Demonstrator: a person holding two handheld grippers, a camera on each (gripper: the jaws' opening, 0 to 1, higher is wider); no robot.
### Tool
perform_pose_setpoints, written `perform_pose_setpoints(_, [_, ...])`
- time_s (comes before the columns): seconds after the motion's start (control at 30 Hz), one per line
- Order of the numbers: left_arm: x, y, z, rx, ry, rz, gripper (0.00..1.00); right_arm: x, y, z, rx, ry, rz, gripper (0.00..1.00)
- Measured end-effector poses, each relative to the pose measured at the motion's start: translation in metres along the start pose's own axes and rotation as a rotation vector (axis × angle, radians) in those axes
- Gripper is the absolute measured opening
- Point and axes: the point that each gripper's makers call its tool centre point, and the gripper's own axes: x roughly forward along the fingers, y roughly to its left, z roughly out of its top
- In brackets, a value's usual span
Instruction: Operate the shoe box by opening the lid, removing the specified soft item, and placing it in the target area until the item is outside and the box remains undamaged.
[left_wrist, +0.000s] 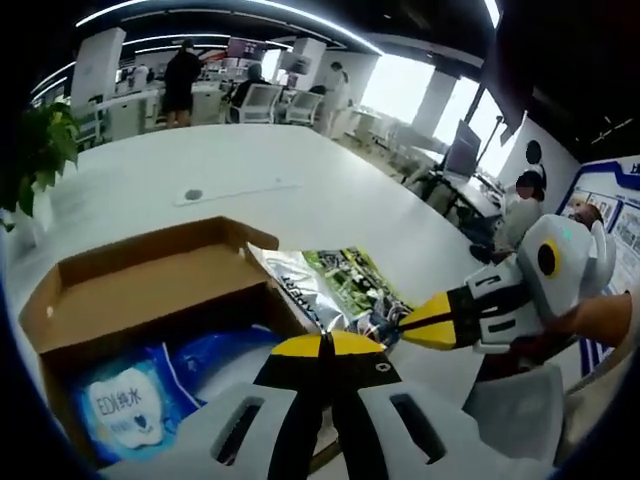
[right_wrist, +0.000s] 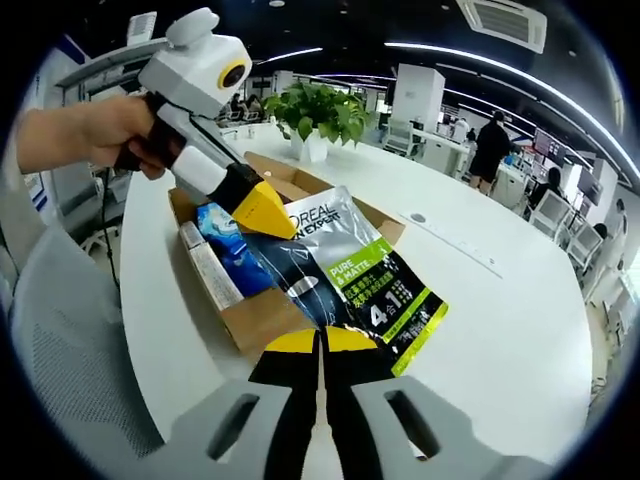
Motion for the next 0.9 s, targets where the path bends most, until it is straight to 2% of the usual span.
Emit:
perform_pose_setpoints(0.3, [0.018,-0.005,-0.006,0.032,0.042,-0.002,0.00,0.003,-0.010,-0.017,0.008,0.027,-0.012,0.00])
perform_pose_setpoints(0.9, [0.048,-0.011,-0.011,0.161,0.127,0.008,0.00,0.018,-0.024,-0.047,-0.008,0.078,-0.013,0.00])
